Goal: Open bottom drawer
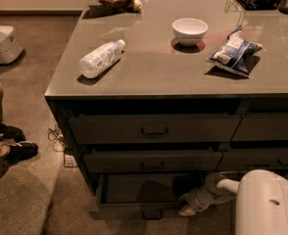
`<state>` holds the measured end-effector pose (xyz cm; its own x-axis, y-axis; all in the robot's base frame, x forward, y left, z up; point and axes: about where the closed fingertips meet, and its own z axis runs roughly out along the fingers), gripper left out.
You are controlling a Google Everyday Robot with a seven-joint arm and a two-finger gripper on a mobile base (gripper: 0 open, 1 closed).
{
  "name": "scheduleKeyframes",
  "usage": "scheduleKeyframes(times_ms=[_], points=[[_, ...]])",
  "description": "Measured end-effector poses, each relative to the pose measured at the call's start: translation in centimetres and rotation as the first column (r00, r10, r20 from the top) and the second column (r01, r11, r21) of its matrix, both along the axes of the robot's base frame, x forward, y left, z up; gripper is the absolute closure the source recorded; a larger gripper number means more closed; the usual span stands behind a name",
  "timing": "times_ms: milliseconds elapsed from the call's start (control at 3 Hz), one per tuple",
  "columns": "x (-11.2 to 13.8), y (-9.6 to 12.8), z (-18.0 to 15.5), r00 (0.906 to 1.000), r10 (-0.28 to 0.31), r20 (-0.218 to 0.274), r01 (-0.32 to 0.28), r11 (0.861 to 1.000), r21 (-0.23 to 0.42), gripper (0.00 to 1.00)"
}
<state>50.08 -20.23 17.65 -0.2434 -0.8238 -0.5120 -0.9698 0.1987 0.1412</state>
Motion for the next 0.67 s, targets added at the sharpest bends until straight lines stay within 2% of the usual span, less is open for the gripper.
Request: scheduleKeyframes(times_ms=[667], points=[[-0.01, -0.18, 0.00, 1.0000, 0.000, 0.000, 0.000, 1.000, 0.000, 1.00]])
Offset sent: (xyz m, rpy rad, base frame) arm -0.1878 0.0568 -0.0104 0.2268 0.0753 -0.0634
